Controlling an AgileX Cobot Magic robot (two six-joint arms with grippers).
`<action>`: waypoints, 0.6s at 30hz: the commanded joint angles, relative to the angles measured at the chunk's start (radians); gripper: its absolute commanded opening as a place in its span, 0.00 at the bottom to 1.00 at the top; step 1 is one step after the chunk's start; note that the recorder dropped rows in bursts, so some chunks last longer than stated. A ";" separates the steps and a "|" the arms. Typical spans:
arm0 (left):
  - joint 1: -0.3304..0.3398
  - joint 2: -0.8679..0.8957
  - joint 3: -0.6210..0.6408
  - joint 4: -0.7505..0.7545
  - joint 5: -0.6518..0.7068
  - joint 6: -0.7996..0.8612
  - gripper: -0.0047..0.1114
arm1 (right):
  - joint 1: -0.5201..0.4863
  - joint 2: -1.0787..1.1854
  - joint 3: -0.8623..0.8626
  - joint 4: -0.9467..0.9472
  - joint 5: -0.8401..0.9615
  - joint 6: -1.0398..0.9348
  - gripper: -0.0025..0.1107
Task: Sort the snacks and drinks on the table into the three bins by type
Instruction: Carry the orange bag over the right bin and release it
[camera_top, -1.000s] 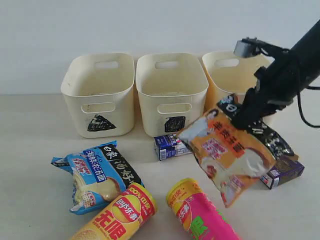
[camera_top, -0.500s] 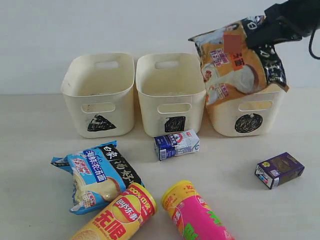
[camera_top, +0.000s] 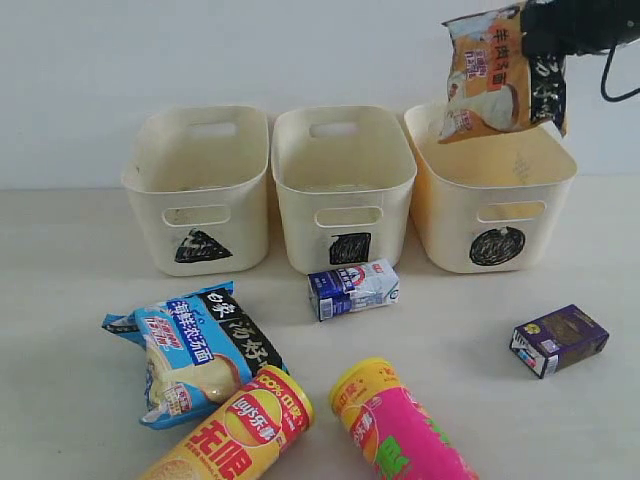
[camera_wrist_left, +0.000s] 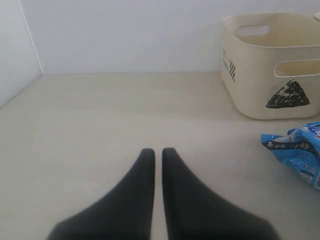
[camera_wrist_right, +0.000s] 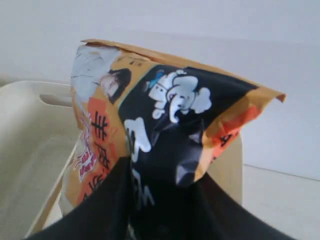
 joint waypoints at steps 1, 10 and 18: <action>0.000 -0.004 0.004 -0.004 -0.001 -0.006 0.08 | -0.002 0.039 -0.012 -0.003 -0.064 0.005 0.02; 0.000 -0.004 0.004 -0.004 -0.001 -0.006 0.08 | -0.002 0.130 -0.012 0.001 -0.102 -0.006 0.14; 0.000 -0.004 0.004 -0.004 -0.001 -0.006 0.08 | -0.002 0.127 -0.012 -0.003 -0.098 -0.006 0.84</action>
